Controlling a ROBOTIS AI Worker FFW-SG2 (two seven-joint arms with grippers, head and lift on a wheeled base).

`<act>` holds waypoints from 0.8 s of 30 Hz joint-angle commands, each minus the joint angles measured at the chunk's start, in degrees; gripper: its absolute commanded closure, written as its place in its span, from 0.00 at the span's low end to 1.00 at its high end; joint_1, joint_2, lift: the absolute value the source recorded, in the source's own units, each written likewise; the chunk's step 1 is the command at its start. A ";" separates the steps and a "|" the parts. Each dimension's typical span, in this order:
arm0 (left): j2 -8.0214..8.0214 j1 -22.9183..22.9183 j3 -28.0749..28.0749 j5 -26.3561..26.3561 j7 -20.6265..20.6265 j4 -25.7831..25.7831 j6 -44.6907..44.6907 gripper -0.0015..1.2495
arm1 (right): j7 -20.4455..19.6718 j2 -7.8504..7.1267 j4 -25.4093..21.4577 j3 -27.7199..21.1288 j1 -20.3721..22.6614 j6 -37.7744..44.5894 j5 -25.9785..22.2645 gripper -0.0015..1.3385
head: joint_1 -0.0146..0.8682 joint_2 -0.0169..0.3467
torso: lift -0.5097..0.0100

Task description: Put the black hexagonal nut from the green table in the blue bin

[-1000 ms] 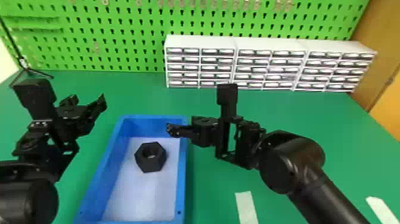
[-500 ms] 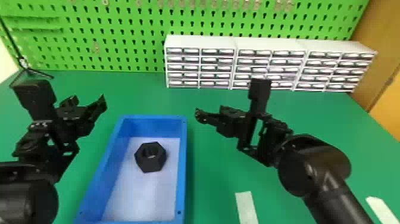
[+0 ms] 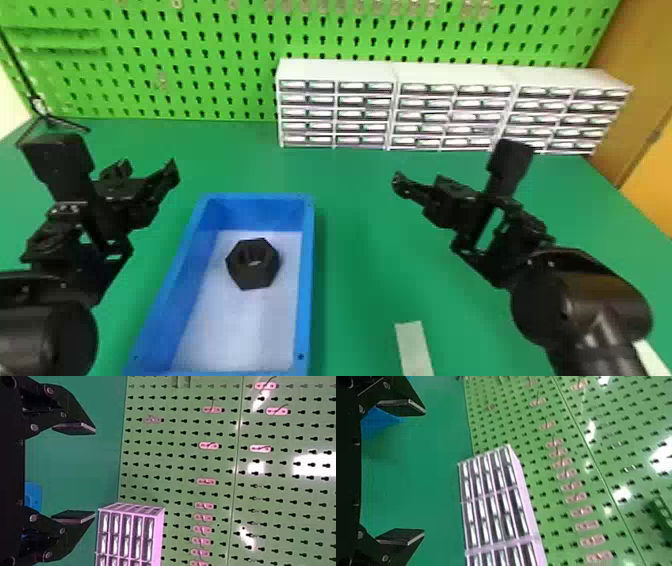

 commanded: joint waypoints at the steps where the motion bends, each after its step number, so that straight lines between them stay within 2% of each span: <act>1: 0.03 -0.42 -0.20 -0.01 0.00 0.00 0.00 0.40 | 0.00 0.98 -0.88 -3.67 1.66 -0.84 2.12 0.16 | 0.80 0.07 | 0.79; 16: -0.06 -2.09 -0.90 -0.01 0.00 0.09 0.00 0.40 | 0.00 1.86 -2.72 -12.02 7.02 -4.44 5.19 0.16 | 0.80 0.07 | 0.79; 24: -0.06 -2.18 -0.72 0.16 0.00 0.09 0.00 0.40 | 0.00 2.82 -3.78 -16.15 8.78 -5.41 6.95 0.16 | 0.80 0.07 | 0.79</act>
